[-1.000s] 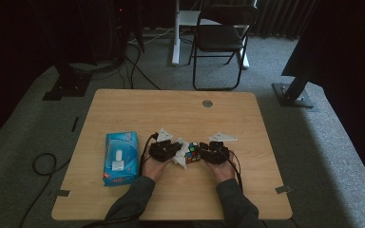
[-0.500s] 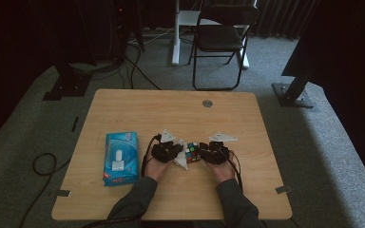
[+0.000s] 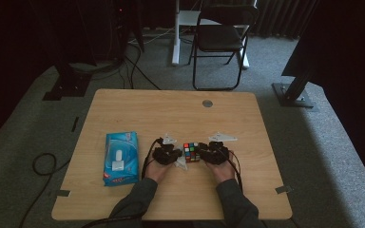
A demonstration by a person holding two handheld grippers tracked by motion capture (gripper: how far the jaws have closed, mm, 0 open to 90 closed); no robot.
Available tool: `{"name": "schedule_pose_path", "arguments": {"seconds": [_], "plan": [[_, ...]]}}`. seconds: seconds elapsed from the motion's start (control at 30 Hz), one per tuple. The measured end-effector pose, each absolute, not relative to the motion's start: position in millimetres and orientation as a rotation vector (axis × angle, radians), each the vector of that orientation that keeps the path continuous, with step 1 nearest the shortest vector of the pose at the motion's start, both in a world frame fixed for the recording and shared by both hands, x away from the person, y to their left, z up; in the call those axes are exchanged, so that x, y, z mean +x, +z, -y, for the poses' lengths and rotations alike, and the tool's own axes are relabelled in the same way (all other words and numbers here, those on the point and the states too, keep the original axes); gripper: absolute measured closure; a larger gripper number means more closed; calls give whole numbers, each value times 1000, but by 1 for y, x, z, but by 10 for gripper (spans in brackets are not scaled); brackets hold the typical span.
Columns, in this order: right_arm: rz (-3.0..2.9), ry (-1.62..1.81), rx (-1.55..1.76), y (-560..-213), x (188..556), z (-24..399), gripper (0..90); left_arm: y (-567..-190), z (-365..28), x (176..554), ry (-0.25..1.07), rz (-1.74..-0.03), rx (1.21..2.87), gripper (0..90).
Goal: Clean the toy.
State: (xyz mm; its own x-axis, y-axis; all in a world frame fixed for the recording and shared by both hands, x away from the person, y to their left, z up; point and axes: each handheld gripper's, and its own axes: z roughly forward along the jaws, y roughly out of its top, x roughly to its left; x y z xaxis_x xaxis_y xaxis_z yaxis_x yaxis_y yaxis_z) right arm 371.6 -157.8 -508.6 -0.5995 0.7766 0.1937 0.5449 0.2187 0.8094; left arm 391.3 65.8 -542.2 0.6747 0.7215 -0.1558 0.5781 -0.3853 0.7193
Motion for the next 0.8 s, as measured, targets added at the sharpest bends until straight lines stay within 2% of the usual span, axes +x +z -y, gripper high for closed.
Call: {"name": "schedule_pose_path", "arguments": {"seconds": [0.43,0.8], "plan": [[-2242,1323,1249,-509,372,158,658,-512,-70,410,288,-984,2016,840],[-2239,1322,1257,-509,373,159,617,-513,-58,420,254,-940,2036,847]]}}
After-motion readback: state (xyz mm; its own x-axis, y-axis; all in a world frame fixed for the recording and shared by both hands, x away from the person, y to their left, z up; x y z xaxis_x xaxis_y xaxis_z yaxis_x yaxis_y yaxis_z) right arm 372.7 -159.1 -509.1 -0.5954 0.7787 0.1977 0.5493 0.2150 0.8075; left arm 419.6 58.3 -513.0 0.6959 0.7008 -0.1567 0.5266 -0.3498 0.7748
